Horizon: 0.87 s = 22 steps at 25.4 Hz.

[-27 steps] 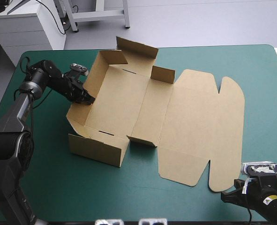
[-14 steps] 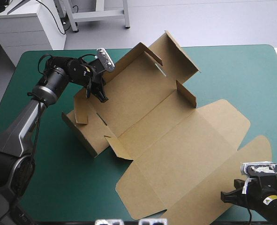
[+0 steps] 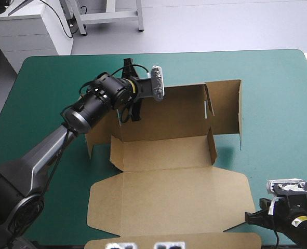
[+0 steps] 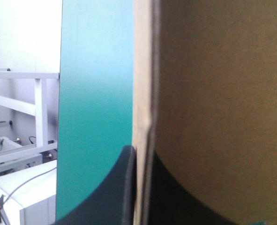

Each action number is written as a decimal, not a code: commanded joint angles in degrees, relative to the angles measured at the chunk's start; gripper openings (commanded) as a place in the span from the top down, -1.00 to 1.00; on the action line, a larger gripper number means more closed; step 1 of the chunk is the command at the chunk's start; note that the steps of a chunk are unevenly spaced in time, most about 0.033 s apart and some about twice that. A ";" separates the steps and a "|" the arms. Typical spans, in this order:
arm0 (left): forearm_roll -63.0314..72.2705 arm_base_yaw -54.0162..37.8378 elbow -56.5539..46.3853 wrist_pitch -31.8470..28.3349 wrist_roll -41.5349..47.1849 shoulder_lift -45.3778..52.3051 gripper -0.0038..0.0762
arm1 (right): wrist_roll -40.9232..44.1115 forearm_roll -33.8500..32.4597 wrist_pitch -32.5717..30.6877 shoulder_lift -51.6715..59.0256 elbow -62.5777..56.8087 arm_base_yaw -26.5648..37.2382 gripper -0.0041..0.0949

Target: Fold the box

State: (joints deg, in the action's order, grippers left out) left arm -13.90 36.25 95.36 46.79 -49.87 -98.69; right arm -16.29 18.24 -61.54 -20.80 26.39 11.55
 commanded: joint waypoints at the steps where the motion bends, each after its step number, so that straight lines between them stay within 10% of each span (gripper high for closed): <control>1: -5.37 4.38 2.16 -3.97 4.35 3.63 0.92 | -0.52 1.19 2.19 -0.55 1.39 -0.16 0.96; 16: -53.82 26.23 -18.18 -2.90 57.68 6.31 0.92 | 1.84 1.29 3.16 -1.75 10.52 -0.16 0.96; 22: -54.37 28.58 -20.33 0.17 59.91 6.59 0.92 | 1.71 3.82 3.67 -6.71 18.58 -0.16 0.96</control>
State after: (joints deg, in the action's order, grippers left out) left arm -66.69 63.55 74.41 47.15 6.88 -94.86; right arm -14.31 19.74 -61.33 -24.43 40.26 11.55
